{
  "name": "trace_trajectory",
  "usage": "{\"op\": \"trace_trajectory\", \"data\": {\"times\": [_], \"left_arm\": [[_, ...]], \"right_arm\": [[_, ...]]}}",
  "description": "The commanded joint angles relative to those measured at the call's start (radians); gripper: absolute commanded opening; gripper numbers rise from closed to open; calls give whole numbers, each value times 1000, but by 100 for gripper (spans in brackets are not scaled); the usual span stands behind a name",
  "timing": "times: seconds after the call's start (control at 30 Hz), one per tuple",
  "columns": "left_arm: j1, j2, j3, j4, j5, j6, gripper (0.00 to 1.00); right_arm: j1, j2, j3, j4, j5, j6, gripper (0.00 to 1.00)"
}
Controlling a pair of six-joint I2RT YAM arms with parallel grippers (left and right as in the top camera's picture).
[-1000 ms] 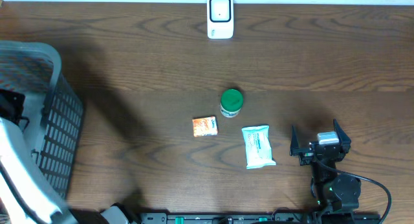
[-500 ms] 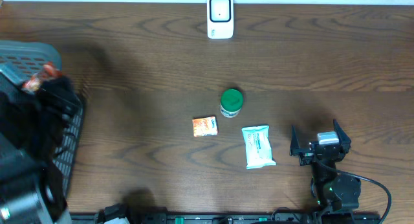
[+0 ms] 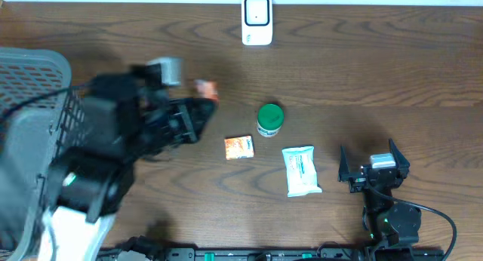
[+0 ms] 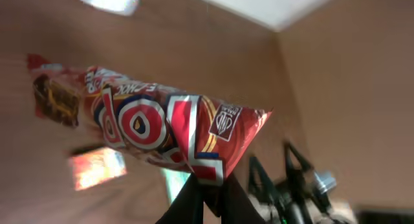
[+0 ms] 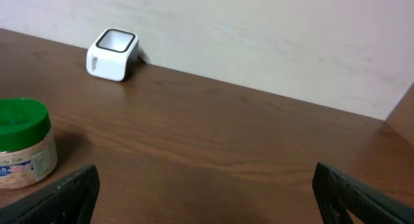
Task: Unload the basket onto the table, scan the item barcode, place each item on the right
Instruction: 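Carry the Top bar right and set it down near the right gripper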
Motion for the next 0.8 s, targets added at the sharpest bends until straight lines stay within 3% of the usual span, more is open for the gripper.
{"op": "trace_trajectory", "data": {"times": [0.0, 0.27, 0.33, 0.77], "left_arm": [[-90, 129, -6, 84, 328, 124, 7], [-131, 371, -6, 121, 842, 381, 7], [-131, 422, -6, 121, 907, 433, 7], [-195, 766, -6, 126, 987, 589, 7]], "right_arm": [[2, -5, -1, -4, -2, 15, 99], [2, -5, -1, -4, -2, 15, 99], [2, -5, -1, -4, -2, 15, 99], [2, -5, -1, -4, -2, 15, 99]]}}
